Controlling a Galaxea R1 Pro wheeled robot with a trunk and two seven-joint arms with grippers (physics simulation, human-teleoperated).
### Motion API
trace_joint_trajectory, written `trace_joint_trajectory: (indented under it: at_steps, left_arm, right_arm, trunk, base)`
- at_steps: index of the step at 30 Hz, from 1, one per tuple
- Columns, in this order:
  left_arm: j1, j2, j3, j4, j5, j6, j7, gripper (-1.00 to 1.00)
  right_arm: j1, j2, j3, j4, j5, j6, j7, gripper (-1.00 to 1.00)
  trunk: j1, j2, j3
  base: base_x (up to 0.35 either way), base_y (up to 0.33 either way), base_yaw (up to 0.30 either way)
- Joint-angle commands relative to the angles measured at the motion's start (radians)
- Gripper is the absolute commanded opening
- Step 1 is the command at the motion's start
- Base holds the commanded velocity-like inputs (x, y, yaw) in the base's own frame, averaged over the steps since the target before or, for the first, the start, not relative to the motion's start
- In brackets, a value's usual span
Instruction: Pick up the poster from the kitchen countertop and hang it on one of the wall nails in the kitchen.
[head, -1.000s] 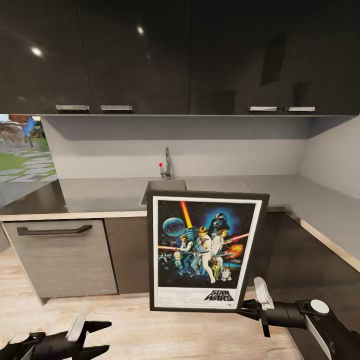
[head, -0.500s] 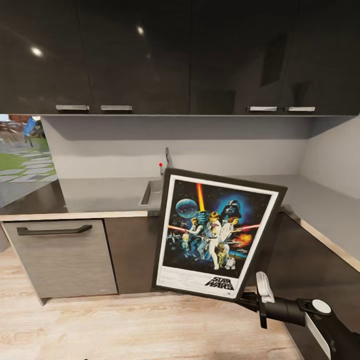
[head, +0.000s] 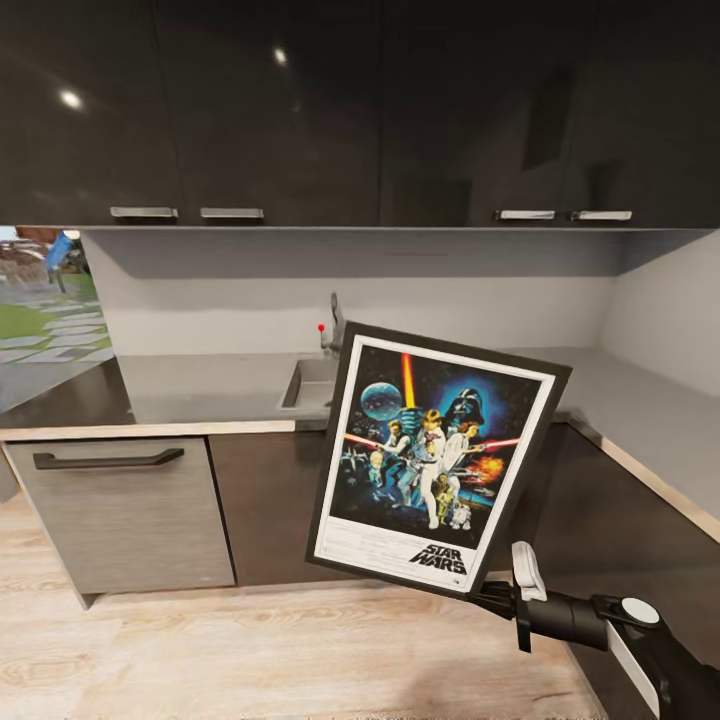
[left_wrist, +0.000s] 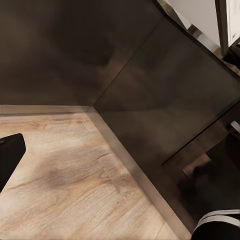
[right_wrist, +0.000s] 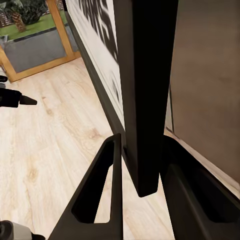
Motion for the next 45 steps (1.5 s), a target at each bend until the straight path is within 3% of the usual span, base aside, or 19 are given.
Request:
trace_joint_trajectory:
  at_steps: [1,45]
  left_arm:
    - [-0.001,0.000,-0.008,0.000,0.010,-0.008,-0.002,1.00]
    - [-0.001,0.000,-0.008,0.001,0.010,-0.007,-0.002,1.00]
  right_arm:
    - [-0.001,-0.001,0.003,0.001,-0.004,-0.006,0.003,-1.00]
    - [-0.001,0.000,0.003,0.001,-0.003,-0.006,0.003,-1.00]
  trunk:
    - [0.000,-0.001,-0.003]
    - [0.000,-0.001,-0.074]
  base:
    - [0.000,0.000,0.000]
    - [0.000,0.000,0.000]
